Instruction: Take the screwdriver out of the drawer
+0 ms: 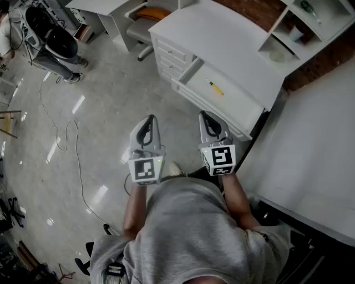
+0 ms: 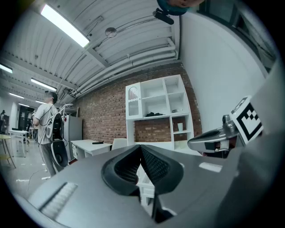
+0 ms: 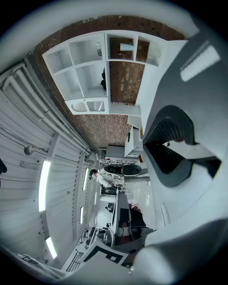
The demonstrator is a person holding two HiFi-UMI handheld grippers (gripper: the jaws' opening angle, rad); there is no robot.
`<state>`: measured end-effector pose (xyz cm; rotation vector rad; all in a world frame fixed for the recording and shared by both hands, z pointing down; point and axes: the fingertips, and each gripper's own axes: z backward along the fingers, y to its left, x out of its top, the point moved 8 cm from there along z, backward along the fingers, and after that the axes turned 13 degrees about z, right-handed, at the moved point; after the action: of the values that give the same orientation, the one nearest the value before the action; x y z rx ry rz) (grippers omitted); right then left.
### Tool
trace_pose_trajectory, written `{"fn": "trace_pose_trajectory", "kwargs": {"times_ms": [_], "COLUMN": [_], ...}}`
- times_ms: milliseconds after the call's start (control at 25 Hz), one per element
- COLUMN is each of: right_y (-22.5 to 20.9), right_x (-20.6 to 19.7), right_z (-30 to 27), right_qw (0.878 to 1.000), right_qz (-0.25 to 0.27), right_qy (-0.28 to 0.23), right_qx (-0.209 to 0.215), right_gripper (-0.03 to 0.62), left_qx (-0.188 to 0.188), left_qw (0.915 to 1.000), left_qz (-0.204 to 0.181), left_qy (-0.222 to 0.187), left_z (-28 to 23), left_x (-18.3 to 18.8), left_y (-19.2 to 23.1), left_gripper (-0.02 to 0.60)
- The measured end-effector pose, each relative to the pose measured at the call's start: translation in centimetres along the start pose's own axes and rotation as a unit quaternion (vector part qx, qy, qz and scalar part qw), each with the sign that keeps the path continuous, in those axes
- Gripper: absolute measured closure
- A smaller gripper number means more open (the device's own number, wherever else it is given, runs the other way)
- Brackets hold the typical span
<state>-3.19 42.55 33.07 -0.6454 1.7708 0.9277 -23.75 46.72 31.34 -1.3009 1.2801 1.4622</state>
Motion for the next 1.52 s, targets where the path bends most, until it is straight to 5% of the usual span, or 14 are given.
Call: {"fn": "trace_pose_trajectory", "kwargs": {"times_ms": [680,1200,1520], "right_y": [-3.4,-14.8,-21.5], "right_x": [-2.5,-6.1,-12.1], "right_z": [-4.8,-14.4,-20.8], "right_qw": [0.999,0.997,0.990], "right_qz": [-0.012,-0.029,-0.045], "right_qy": [0.035,0.072,0.132], "right_qx": [-0.017,-0.003,0.018], "right_gripper": [0.591,0.591,0.591], "left_qx": [-0.028,-0.037,-0.039], "left_qw": [0.9993,0.9964,0.9909], "left_qz": [0.006,0.001,0.026], "left_qy": [0.025,0.077,0.126], "left_z": [-6.6,-22.0,-32.0], "left_x": [-1.1,-3.0,-7.0], "left_y": [0.6,-1.5,-3.1], "left_gripper": [0.569,0.569,0.569]}}
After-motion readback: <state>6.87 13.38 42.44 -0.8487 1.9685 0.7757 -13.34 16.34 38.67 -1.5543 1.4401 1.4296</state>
